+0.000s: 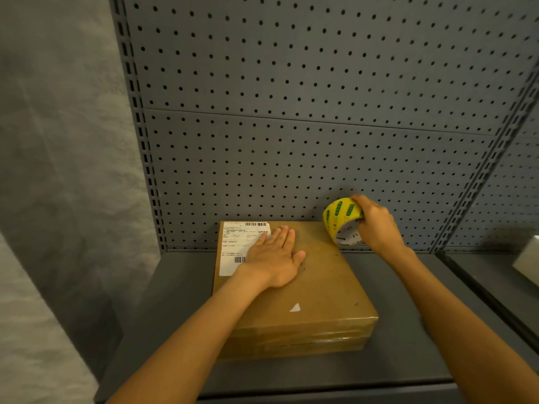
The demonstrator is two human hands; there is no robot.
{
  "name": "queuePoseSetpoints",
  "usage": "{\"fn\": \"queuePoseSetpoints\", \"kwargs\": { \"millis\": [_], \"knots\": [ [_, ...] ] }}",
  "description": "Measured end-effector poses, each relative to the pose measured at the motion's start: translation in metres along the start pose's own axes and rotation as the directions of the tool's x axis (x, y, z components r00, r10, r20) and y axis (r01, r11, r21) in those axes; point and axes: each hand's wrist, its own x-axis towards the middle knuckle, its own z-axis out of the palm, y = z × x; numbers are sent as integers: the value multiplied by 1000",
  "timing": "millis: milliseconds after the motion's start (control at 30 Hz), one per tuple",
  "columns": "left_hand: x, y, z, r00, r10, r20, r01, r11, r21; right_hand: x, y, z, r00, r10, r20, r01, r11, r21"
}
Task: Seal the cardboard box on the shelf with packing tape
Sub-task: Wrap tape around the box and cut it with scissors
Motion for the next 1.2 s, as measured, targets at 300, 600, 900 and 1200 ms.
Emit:
{"fn": "queuePoseSetpoints", "kwargs": {
  "millis": [300,600,900,1200],
  "knots": [
    [2,2,-4,1000,10,-17,-9,997,78,0,3,-3,997,-44,61,44,999,-4],
    [10,26,-2,971,-17,-238,21,1000,17,5,8,0,993,-59,100,60,998,-8],
    [18,21,6,993,60,-97,-69,994,-83,5,12,3,995,-70,70,68,997,30],
    [28,29,1,1000,-2,13,2,1000,-29,7,7,4,994,-94,60,97,994,-45]
  ]
}}
